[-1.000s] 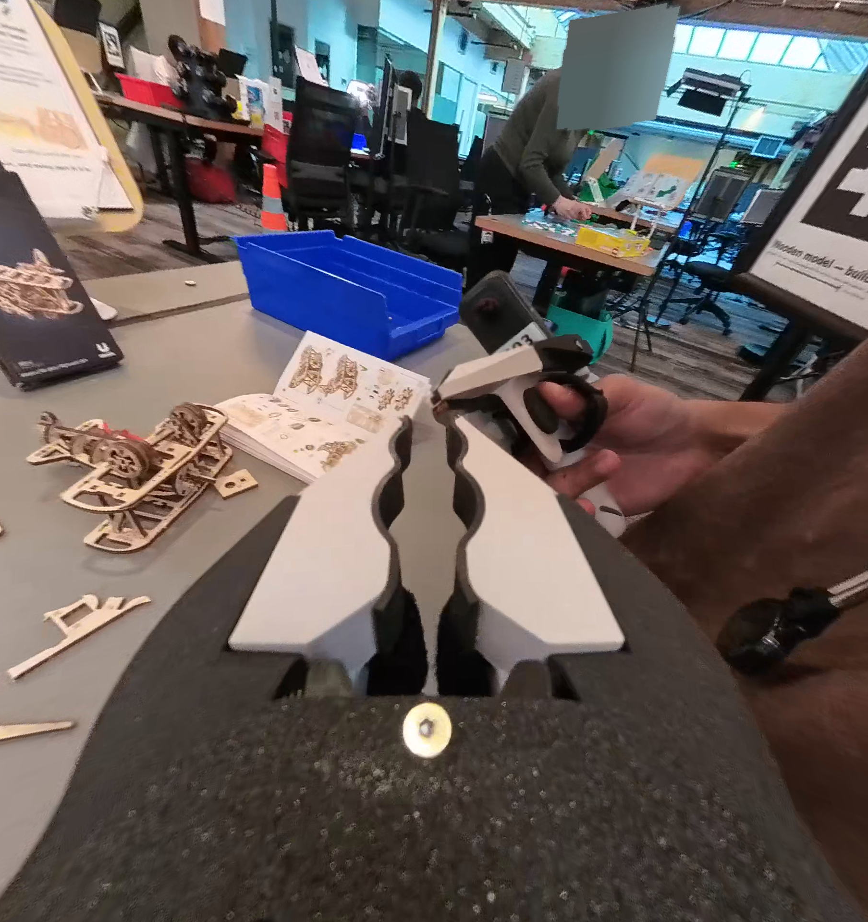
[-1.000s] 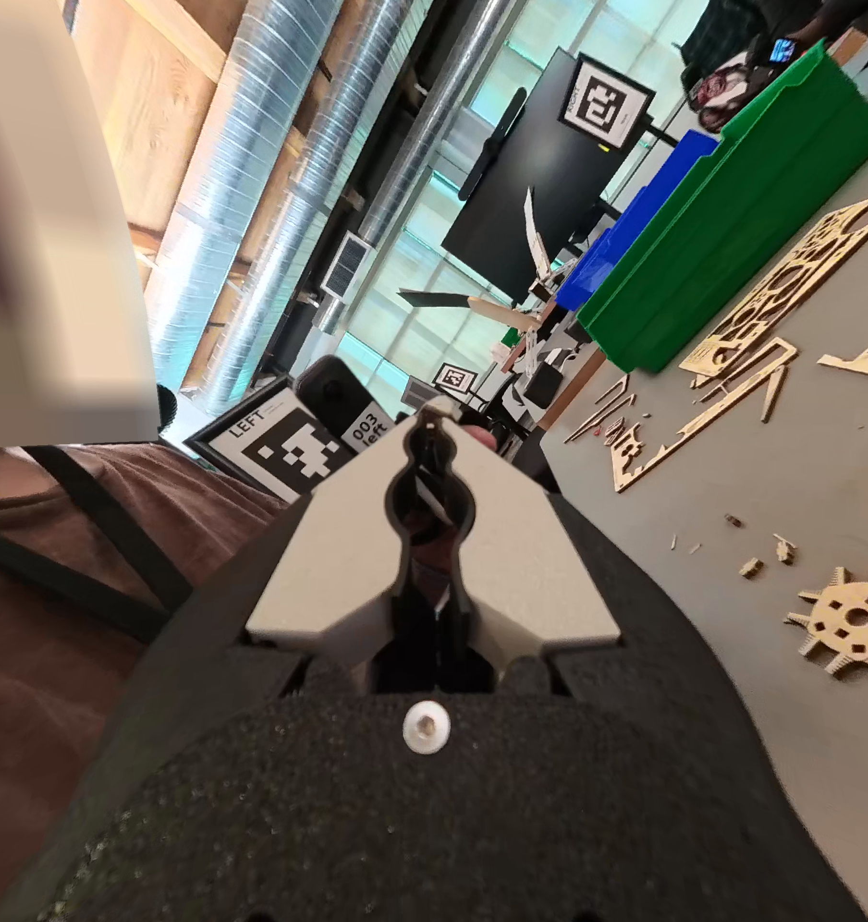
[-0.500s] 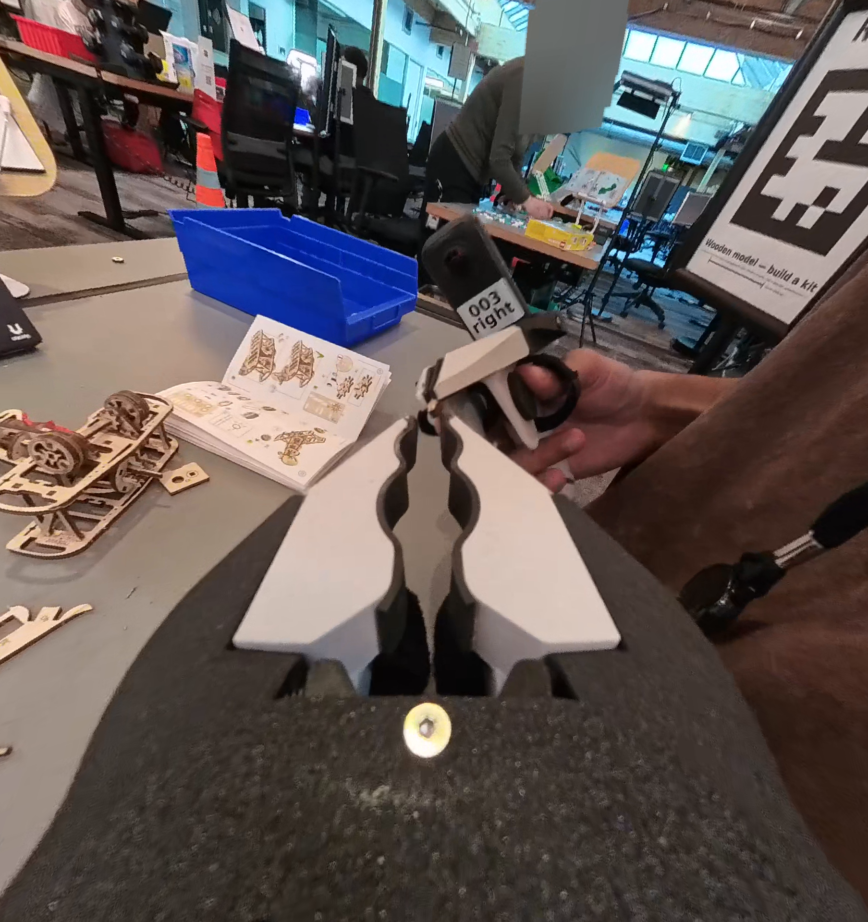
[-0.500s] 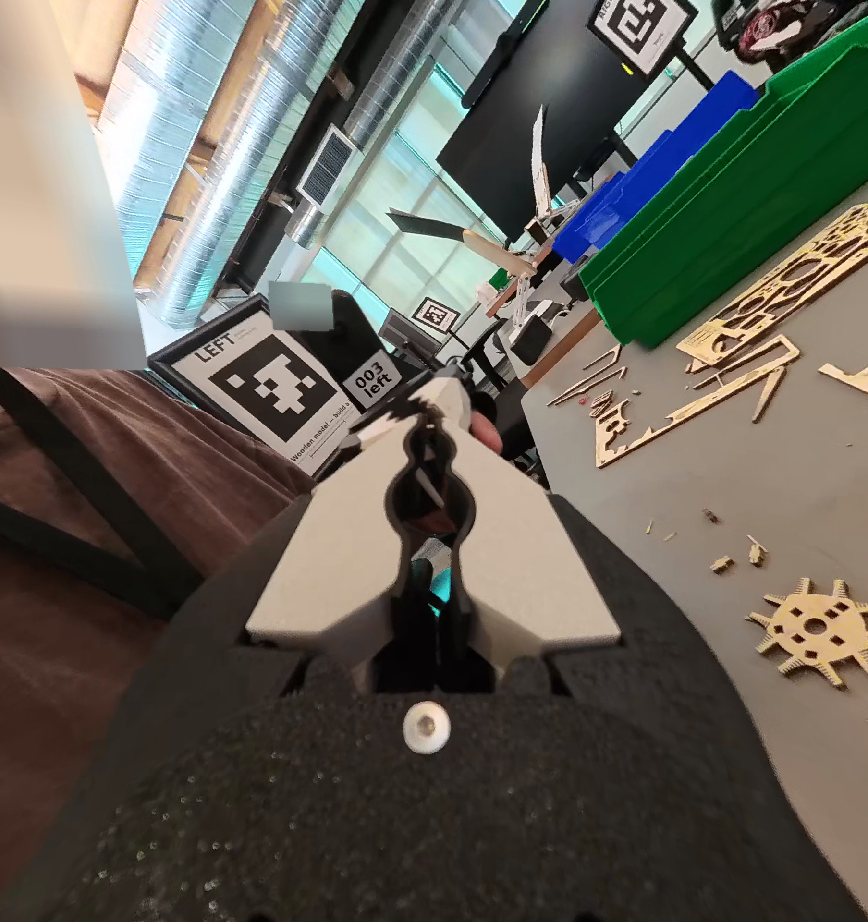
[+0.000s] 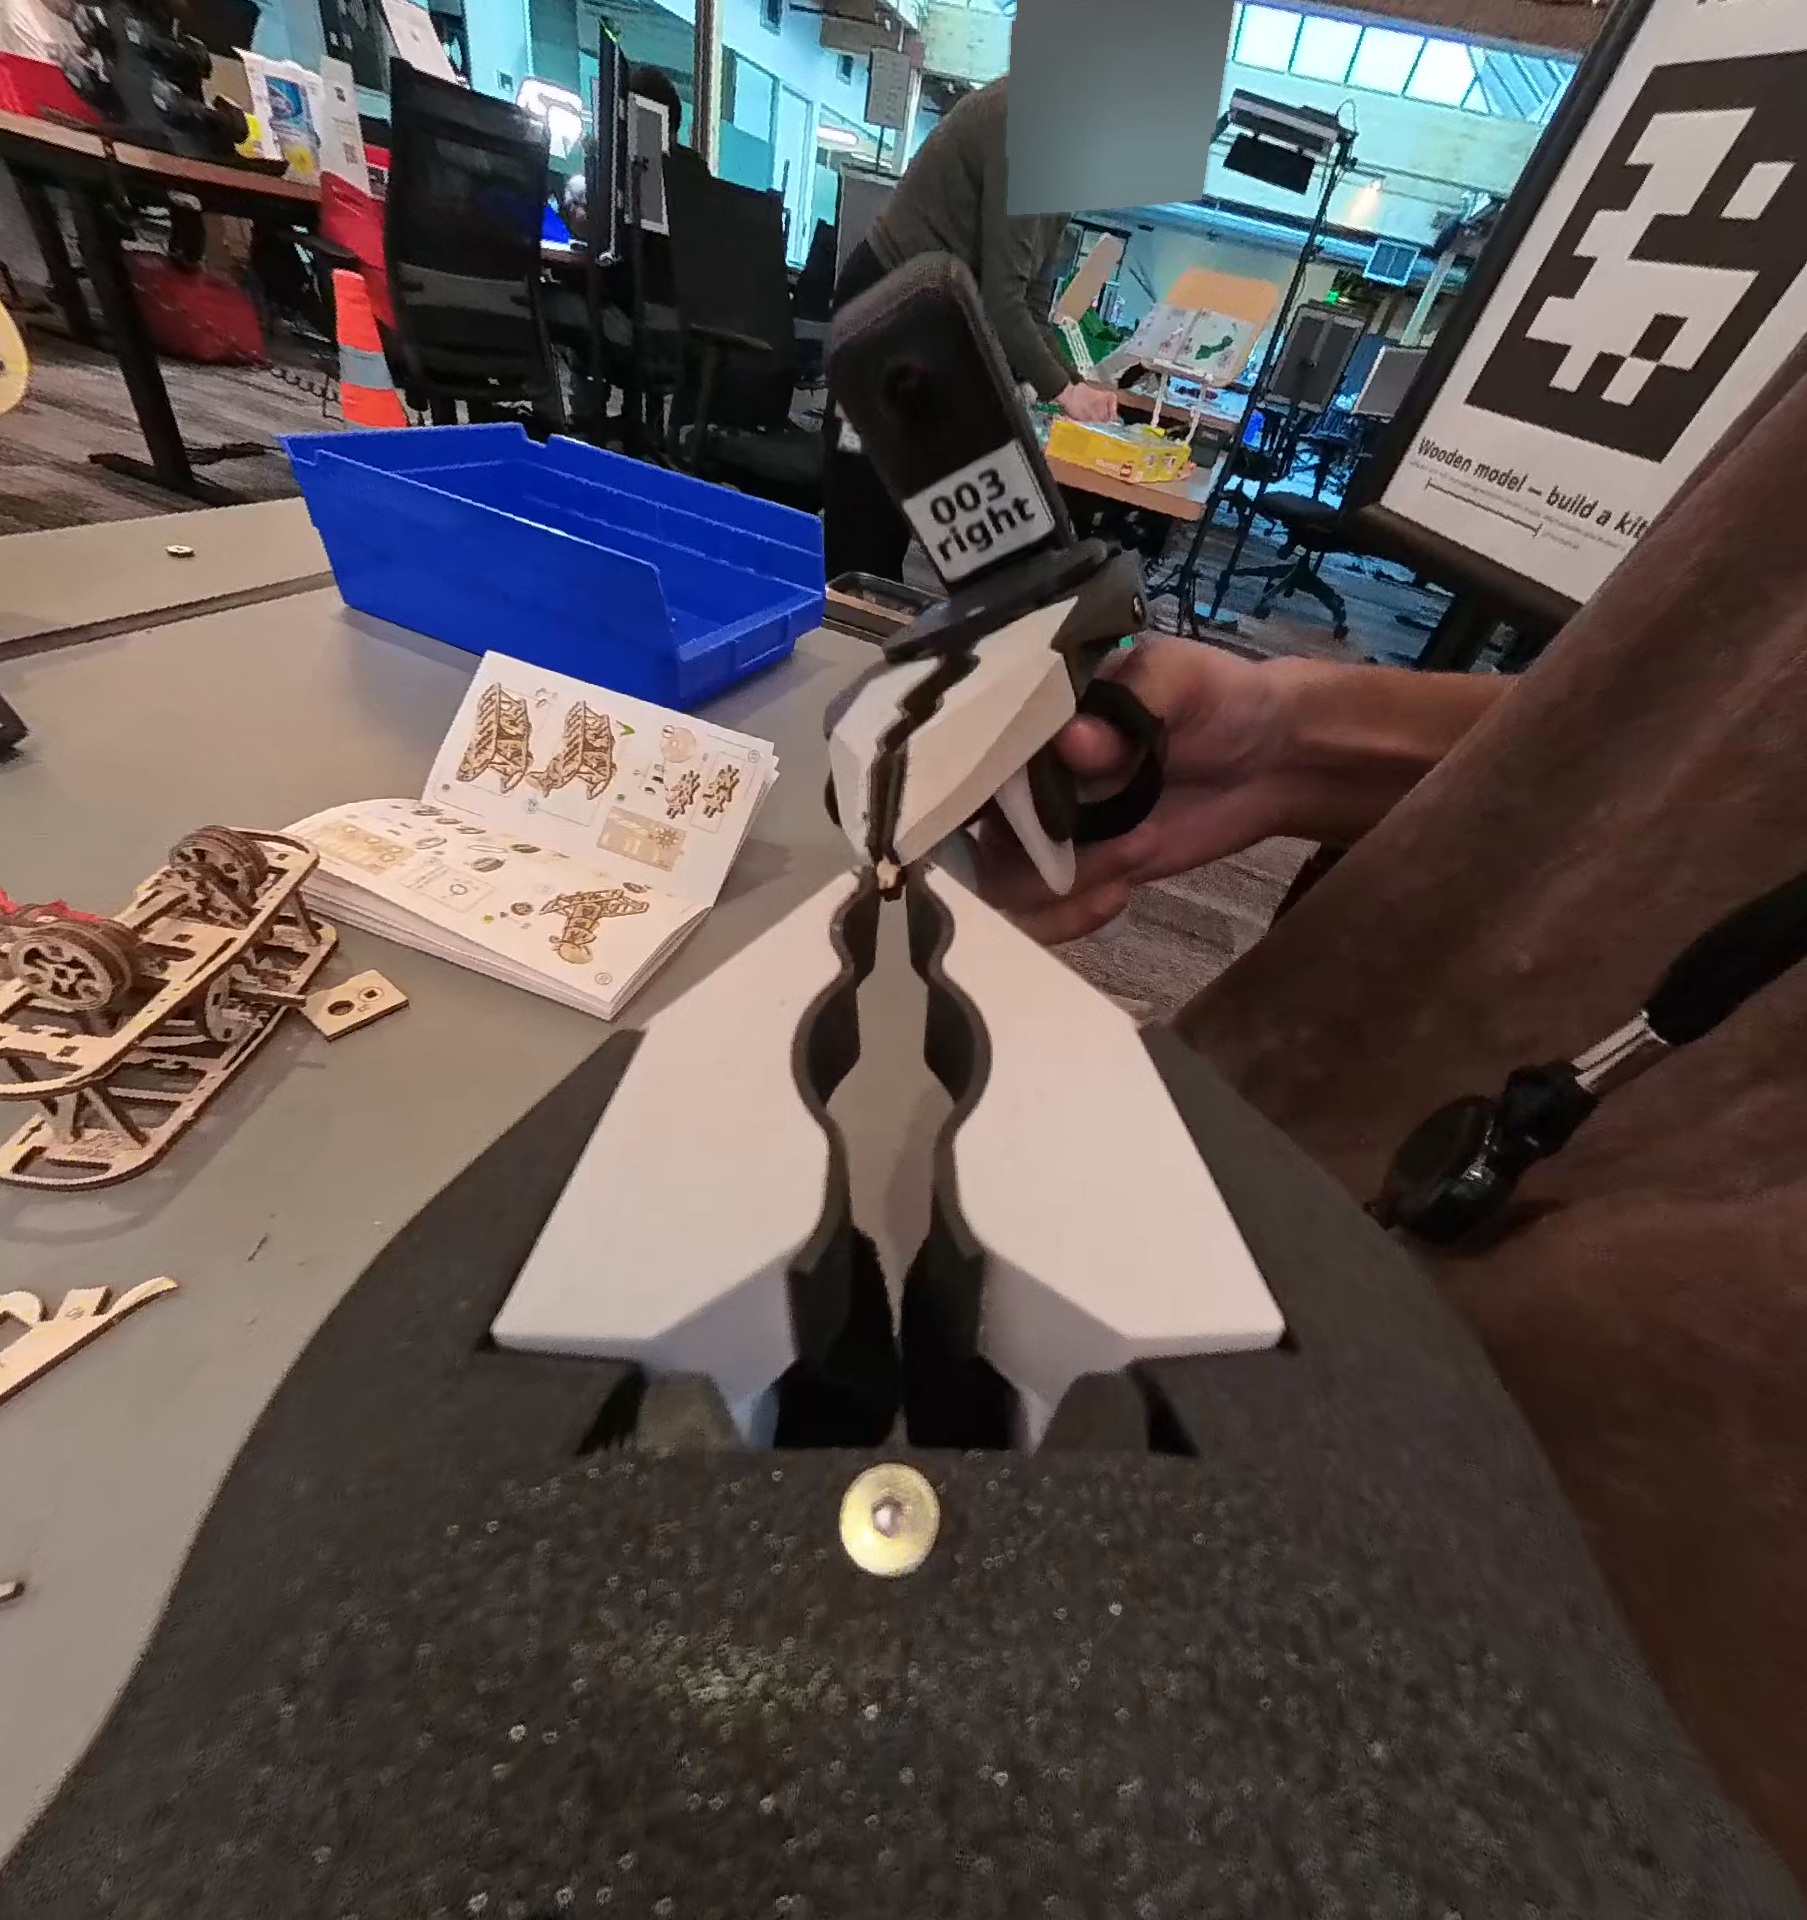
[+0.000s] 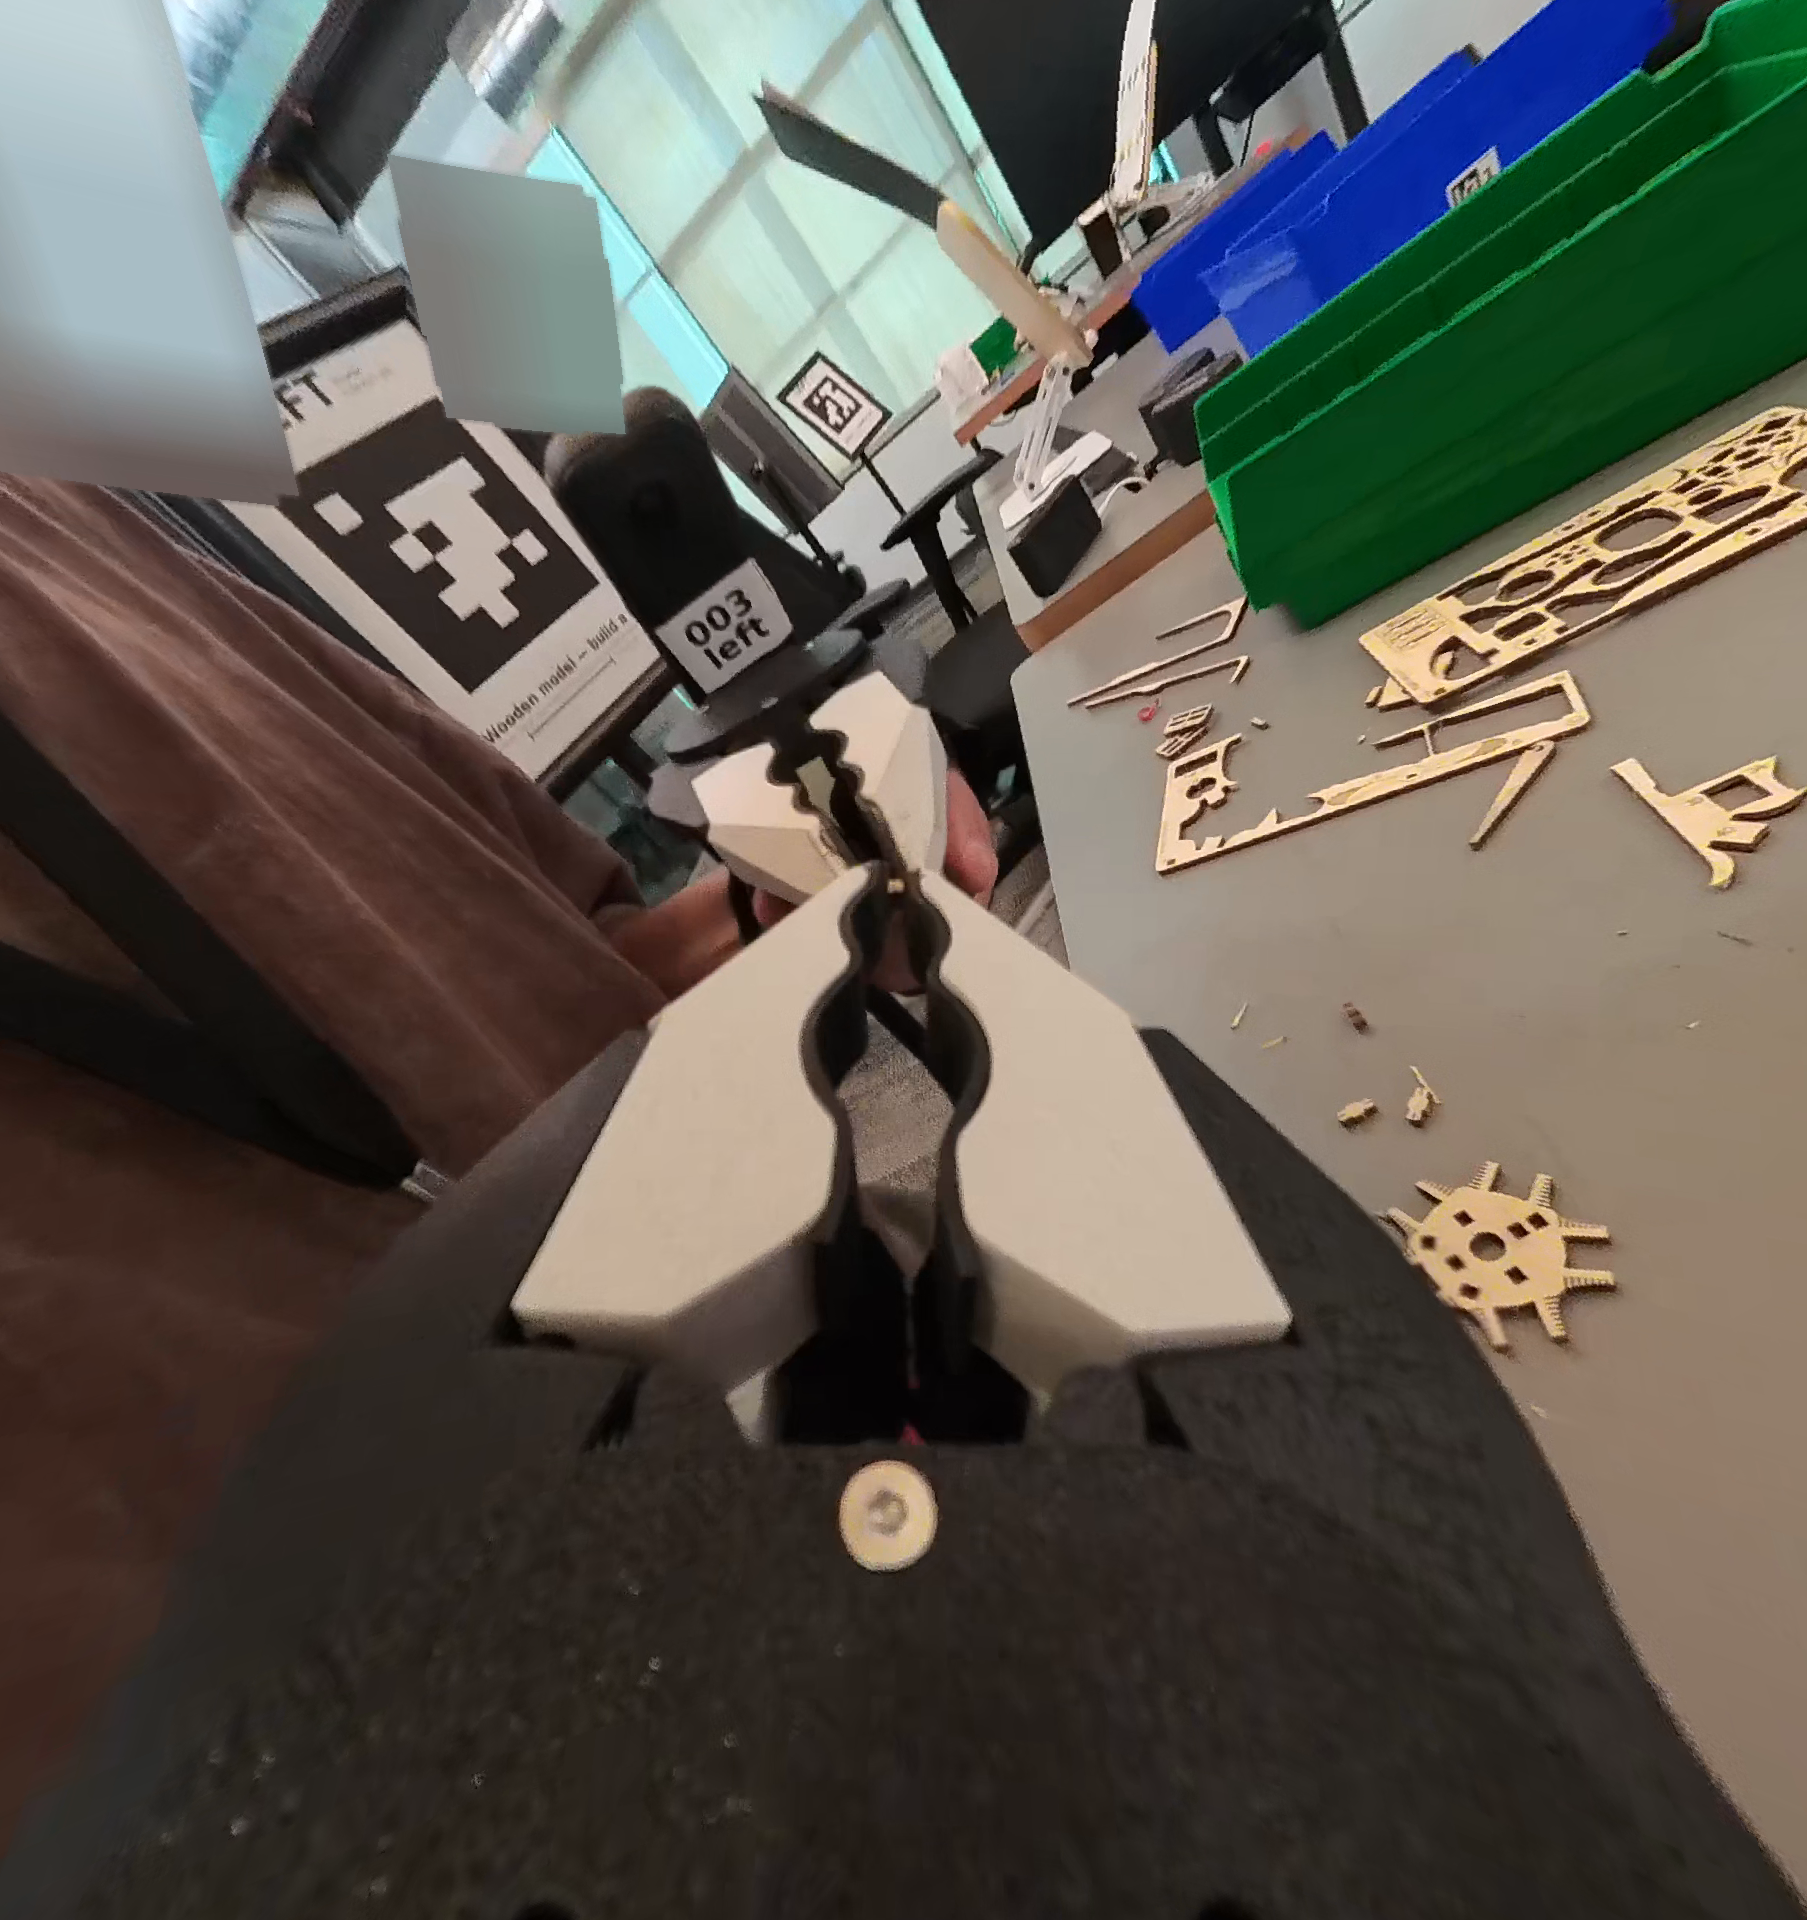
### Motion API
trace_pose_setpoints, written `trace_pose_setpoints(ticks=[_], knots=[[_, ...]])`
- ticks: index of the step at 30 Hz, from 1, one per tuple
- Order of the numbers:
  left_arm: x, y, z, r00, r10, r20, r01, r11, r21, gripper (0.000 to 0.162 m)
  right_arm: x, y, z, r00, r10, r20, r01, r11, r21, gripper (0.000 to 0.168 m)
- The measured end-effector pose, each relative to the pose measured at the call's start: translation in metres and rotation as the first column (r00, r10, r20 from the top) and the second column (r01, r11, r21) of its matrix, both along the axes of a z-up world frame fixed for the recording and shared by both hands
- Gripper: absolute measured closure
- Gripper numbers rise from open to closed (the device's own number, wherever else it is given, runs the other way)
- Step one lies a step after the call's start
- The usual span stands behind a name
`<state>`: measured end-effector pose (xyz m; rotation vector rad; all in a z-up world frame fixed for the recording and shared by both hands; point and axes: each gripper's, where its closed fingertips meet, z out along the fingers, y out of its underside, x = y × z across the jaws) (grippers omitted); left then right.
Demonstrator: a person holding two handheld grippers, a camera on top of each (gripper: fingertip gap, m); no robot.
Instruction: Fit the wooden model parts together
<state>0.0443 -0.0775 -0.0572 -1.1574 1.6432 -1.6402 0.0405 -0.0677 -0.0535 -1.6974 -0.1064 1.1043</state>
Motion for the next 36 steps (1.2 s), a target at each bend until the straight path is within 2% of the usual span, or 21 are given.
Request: trace_pose_setpoints(ticks=[1, 5, 7, 9, 11, 15, 18, 22, 24, 26, 29, 33, 36], knots=[[0.000, 0.000, 0.000, 1.000, 0.005, -0.001, -0.005, 1.000, 0.008, 0.159, 0.000, 0.000, 0.000, 1.000, 0.005, 0.004, -0.005, 1.000, -0.004, 0.167], [-0.001, 0.004, 0.001, 0.998, 0.043, 0.038, -0.046, 0.995, 0.086, 0.160, 0.002, 0.004, 0.000, 0.999, -0.014, -0.053, 0.011, 0.999, -0.048, 0.161], [0.000, 0.009, 0.003, 0.991, 0.099, 0.093, -0.116, 0.973, 0.197, 0.160, 0.008, 0.004, 0.000, 0.992, -0.036, -0.121, 0.024, 0.995, -0.099, 0.155], [0.000, 0.012, -0.002, 0.980, 0.136, 0.145, -0.183, 0.904, 0.388, 0.160, 0.010, 0.002, -0.002, 0.981, -0.034, -0.191, 0.002, 0.986, -0.164, 0.155], [-0.001, 0.008, -0.004, 0.972, 0.130, 0.195, -0.214, 0.834, 0.509, 0.160, 0.007, -0.001, 0.000, 0.961, -0.006, -0.275, -0.053, 0.977, -0.205, 0.151], [-0.001, 0.003, -0.003, 0.963, 0.109, 0.245, -0.235, 0.782, 0.577, 0.160, -0.005, -0.003, -0.008, 0.957, 0.045, -0.288, -0.123, 0.958, -0.259, 0.156], [-0.001, 0.002, -0.006, 0.964, 0.101, 0.245, -0.234, 0.757, 0.610, 0.160, -0.006, -0.003, -0.009, 0.951, 0.052, -0.304, -0.136, 0.956, -0.262, 0.164], [-0.001, 0.001, -0.011, 0.965, 0.082, 0.251, -0.231, 0.724, 0.650, 0.160, -0.005, -0.004, -0.013, 0.955, 0.051, -0.293, -0.137, 0.950, -0.281, 0.165], [0.001, 0.001, -0.019, 0.975, 0.086, 0.205, -0.200, 0.746, 0.635, 0.157, -0.003, -0.004, -0.022, 0.971, 0.036, -0.236, -0.111, 0.944, -0.311, 0.165], [0.006, 0.007, -0.036, 0.985, 0.132, 0.107, -0.169, 0.797, 0.579, 0.151, 0.006, -0.003, -0.034, 0.990, -0.002, -0.140, -0.047, 0.936, -0.348, 0.165], [0.018, 0.033, -0.090, 0.963, 0.219, -0.155, -0.108, 0.844, 0.525, 0.142, 0.038, -0.001, -0.070, 0.976, -0.075, 0.204, 0.158, 0.890, -0.428, 0.166], [0.030, 0.047, -0.142, 0.940, 0.189, -0.284, 0.008, 0.819, 0.573, 0.130, 0.054, 0.006, -0.092, 0.898, -0.072, 0.434, 0.298, 0.825, -0.480, 0.166], [0.039, 0.047, -0.157, 0.934, 0.140, -0.330, 0.075, 0.823, 0.564, 0.127, 0.050, 0.007, -0.103, 0.874, -0.051, 0.483, 0.330, 0.791, -0.515, 0.166]])
